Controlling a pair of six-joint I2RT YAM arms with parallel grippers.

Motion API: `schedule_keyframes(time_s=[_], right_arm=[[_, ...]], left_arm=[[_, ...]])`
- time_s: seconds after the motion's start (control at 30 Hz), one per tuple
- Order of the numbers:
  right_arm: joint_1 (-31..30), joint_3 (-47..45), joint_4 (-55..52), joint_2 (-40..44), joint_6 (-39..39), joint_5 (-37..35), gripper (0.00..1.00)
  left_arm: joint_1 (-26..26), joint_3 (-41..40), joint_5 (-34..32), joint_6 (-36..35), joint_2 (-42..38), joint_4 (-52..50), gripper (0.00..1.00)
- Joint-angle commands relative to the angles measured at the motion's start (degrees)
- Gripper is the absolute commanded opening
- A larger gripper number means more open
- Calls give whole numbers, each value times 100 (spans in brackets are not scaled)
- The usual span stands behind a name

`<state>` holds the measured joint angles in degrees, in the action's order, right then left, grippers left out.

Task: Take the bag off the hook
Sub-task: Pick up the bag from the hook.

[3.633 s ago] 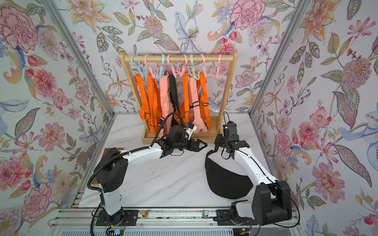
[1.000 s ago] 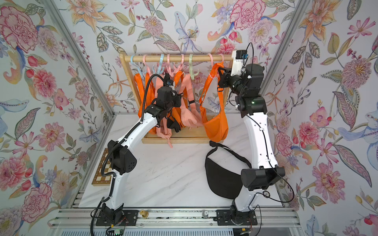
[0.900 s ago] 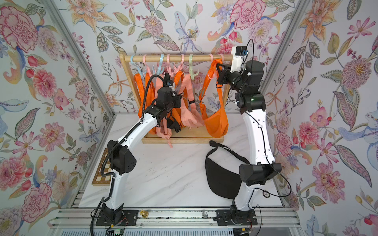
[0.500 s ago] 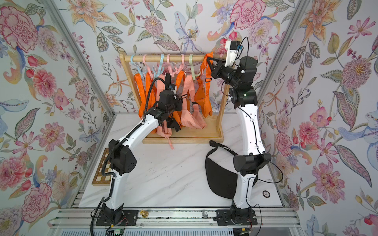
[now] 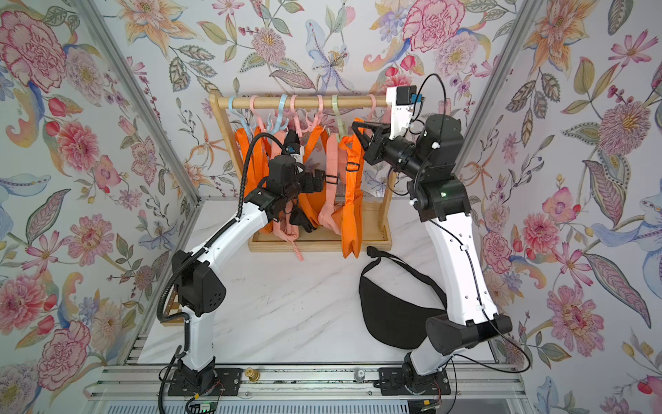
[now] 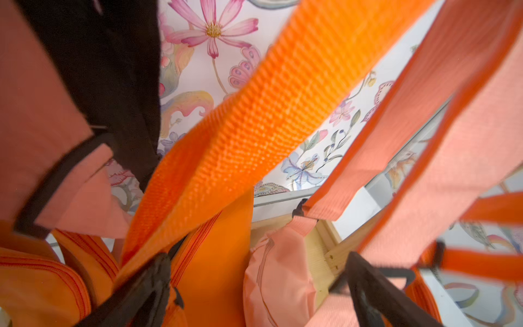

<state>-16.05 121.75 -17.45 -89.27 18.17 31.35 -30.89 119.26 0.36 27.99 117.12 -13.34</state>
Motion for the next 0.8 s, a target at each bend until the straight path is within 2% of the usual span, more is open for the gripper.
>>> schedule_keyframes(time_s=[0.0, 0.07, 0.17, 0.33, 0.43, 0.47, 0.6, 0.77], right_arm=[[-74, -284, -94, 373, -123, -128, 10], [-123, -407, -208, 522, -38, 23, 10], [-185, -628, -233, 706, 127, 273, 10], [-248, -597, -197, 746, 462, 967, 10], [-264, -559, 1, 736, 822, 1388, 10], [-266, -548, 78, 736, 961, 1525, 10], [-259, -621, 542, 775, 1533, 1970, 10], [-319, -664, 882, 819, 1892, 2202, 10]], left_arm=[[-1, -304, 256, 17, -554, 250, 100], [-25, -665, 502, -92, -874, 406, 100], [-140, -1285, 429, -524, -1420, 403, 100], [-207, -2713, 1268, -778, -2395, 1005, 100], [-265, -3245, 1615, -842, -2707, 1282, 100], [-300, -3317, 1658, -884, -2940, 1297, 100], [-430, -3188, 1624, -1094, -2879, 1196, 100], [-537, -2265, 1613, -1288, -2239, 893, 100]])
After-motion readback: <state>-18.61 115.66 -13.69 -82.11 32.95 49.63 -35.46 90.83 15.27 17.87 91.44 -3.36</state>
